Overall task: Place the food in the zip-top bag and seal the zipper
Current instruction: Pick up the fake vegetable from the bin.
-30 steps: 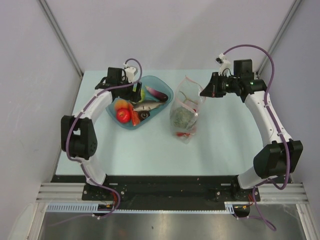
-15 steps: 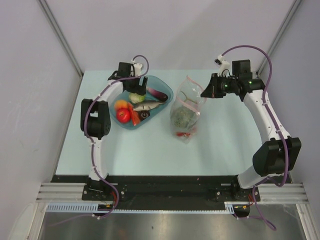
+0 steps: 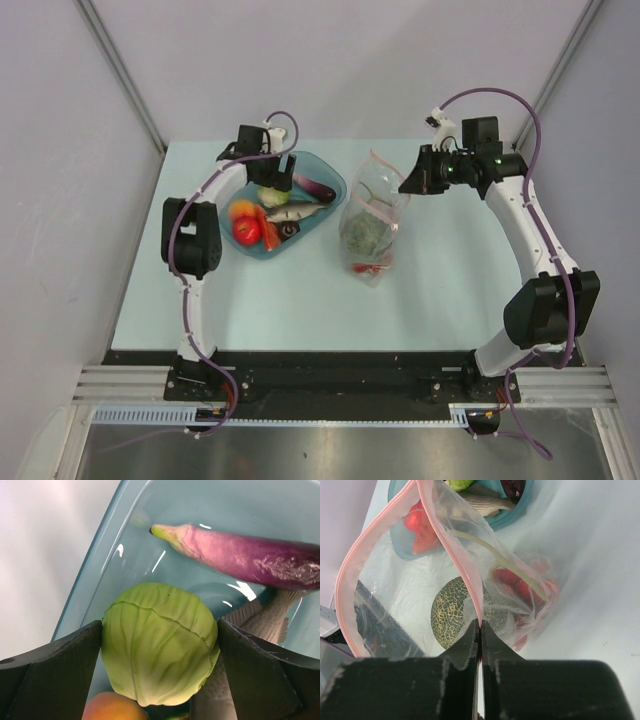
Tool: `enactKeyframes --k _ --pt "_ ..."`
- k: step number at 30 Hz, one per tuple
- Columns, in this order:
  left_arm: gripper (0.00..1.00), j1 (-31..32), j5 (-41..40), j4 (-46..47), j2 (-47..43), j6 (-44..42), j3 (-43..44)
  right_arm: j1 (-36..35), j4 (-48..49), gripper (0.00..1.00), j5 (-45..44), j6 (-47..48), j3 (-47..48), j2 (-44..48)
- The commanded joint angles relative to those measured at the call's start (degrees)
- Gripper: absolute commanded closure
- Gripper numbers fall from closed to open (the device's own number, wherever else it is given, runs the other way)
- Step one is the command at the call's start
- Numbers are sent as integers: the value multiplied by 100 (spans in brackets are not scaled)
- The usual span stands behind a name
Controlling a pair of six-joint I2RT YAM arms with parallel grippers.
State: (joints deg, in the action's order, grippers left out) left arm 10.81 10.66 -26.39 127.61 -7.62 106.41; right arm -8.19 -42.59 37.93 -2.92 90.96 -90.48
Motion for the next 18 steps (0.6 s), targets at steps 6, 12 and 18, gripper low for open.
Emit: enactKeyframes --k 6,12,18 --pt "0 44 -467 -577 -325 -82 -323 -43 -48 97 136 177 203 -5" --pt "0 44 -644 -577 -52 -29 -253 -87 -48 96 109 178 238 -14" --pt "43 44 -389 -508 -262 -64 -156 -139 -30 97 65 195 247 -40"
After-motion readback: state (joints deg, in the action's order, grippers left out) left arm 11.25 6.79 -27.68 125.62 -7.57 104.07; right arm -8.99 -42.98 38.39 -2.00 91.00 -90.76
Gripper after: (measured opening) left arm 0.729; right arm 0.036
